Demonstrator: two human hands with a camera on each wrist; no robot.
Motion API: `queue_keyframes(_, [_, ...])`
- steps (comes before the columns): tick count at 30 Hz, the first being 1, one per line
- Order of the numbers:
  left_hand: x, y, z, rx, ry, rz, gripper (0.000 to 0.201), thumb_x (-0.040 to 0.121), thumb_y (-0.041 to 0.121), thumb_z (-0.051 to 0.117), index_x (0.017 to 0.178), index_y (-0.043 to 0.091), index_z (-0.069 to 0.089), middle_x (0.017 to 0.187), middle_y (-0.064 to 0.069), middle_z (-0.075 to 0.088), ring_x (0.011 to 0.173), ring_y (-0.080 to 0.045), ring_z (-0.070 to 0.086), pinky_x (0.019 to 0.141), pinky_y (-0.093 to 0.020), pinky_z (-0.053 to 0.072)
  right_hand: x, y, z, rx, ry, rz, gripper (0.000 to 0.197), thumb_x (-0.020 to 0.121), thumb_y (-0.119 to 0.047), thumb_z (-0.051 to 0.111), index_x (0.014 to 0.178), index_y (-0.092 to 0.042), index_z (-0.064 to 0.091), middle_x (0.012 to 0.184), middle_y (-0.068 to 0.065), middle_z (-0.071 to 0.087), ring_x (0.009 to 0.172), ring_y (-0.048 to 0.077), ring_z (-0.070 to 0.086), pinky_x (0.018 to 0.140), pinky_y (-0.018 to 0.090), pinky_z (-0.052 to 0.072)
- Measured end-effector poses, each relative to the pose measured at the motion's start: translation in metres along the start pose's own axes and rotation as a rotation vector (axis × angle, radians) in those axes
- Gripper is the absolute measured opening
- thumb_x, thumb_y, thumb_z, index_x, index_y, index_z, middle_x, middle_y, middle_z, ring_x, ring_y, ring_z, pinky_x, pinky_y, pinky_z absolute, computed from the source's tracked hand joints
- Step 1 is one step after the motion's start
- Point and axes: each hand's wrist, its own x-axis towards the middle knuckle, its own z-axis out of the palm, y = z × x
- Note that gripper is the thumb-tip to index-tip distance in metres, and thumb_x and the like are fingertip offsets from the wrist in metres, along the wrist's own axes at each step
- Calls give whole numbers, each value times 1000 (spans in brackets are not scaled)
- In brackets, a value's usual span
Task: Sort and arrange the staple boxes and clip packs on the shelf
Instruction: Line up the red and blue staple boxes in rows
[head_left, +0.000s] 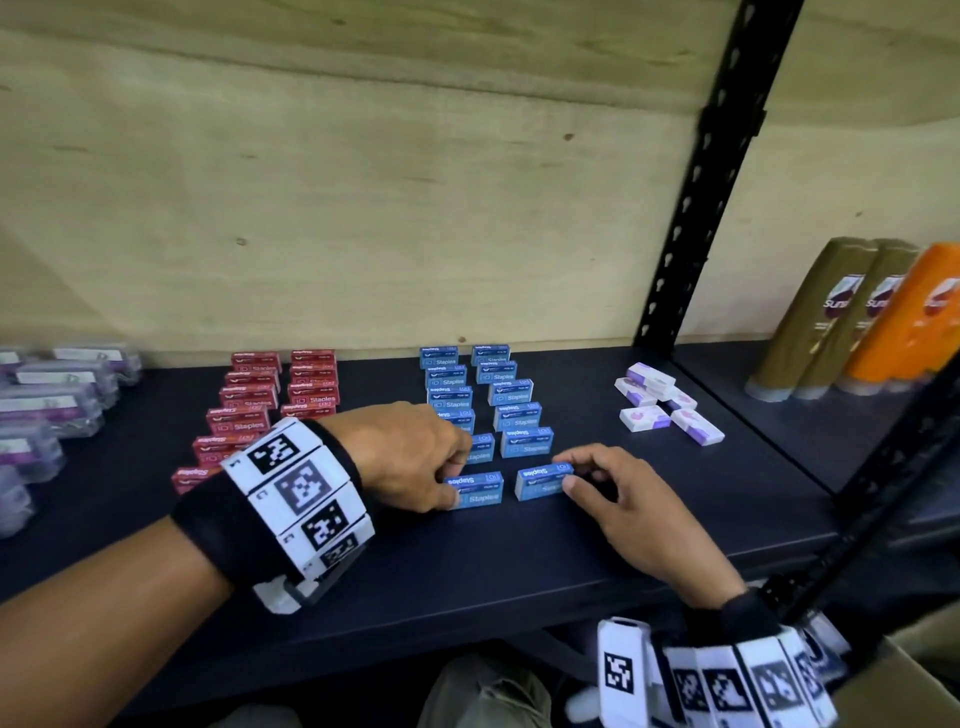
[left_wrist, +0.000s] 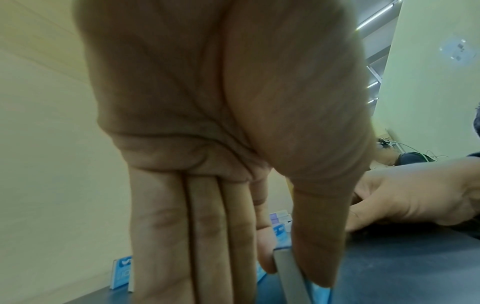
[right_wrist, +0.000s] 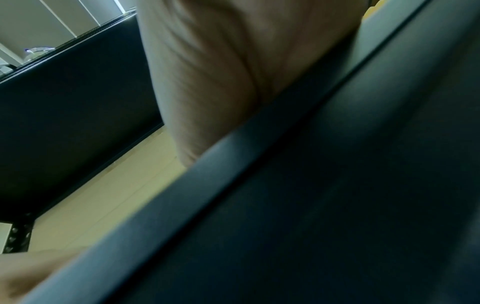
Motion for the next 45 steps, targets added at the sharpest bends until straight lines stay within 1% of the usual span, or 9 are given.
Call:
queue_keyframes(14, [6, -4, 4, -20, 41, 8, 17, 92, 44, 56, 95, 29, 49, 85, 12, 59, 79, -12, 56, 70, -26, 44, -3, -5, 10, -165, 142, 24, 19, 95, -46, 53, 114, -51, 56, 98, -25, 59, 97, 1, 49, 82, 30, 47])
queue_keyframes(20, [8, -2, 4, 8, 37, 4, 18, 93, 45, 56, 96, 28, 50, 86, 11, 56, 79, -12, 55, 67, -25, 41, -4, -7, 11, -182, 151, 18, 22, 95, -47, 54, 116, -51, 55, 96, -26, 58, 96, 0, 49, 78, 28, 46])
queue_keyframes(25, [6, -3, 1, -25, 15, -17, 26, 90, 51, 59, 101, 30, 51, 89, 13, 58, 85, -12, 58, 71, -25, 44, -6, -8, 9, -145, 134, 4, 34, 90, -56, 52, 124, -50, 50, 97, -25, 59, 99, -1, 49, 80, 28, 47])
queue_keyframes(30, [1, -8, -1, -115, -20, -44, 39, 83, 62, 61, 105, 32, 52, 98, 12, 65, 88, -11, 62, 85, -33, 52, -11, -6, 5, -70, 102, -2, 40, 90, -55, 56, 129, -49, 48, 101, -28, 61, 106, -5, 49, 83, 17, 41])
queue_keyframes(32, [-1, -10, -2, -146, -48, -49, 39, 81, 64, 61, 103, 33, 50, 100, 12, 67, 87, -10, 64, 87, -35, 53, -14, -5, 0, 0, 96, 0, 39, 89, -52, 60, 126, -46, 52, 103, -25, 63, 107, -3, 54, 87, 20, 44])
queue_keyframes(35, [-2, -10, -7, -152, -56, -65, 36, 82, 63, 60, 96, 33, 50, 84, 8, 73, 76, -12, 69, 81, -35, 55, -20, -5, -12, 85, 88, -22, 31, 89, -46, 64, 119, -43, 59, 104, -16, 66, 99, 3, 62, 90, 31, 52])
queue_keyframes(37, [-3, -7, -16, -149, -38, -70, 34, 85, 59, 60, 95, 28, 52, 71, 6, 74, 65, -13, 70, 70, -28, 56, -22, -7, -24, 38, 53, -50, 27, 88, -46, 64, 115, -43, 62, 103, -15, 65, 95, 4, 64, 87, 34, 54])
queue_keyframes(40, [2, 2, -35, -175, -18, -42, 31, 88, 55, 59, 95, 25, 57, 65, 10, 72, 60, -10, 70, 65, -26, 55, -21, -12, -51, -52, -21, -45, 26, 88, -49, 63, 113, -43, 62, 101, -16, 65, 91, 2, 64, 84, 31, 54])
queue_keyframes(45, [35, 18, -65, -86, 47, 37, 30, 88, 56, 59, 95, 27, 59, 70, 12, 73, 68, -5, 69, 68, -26, 50, 6, -16, -107, -143, -49, 52, 20, 88, -46, 65, 106, -39, 65, 91, -18, 68, 82, 2, 65, 79, 24, 53])
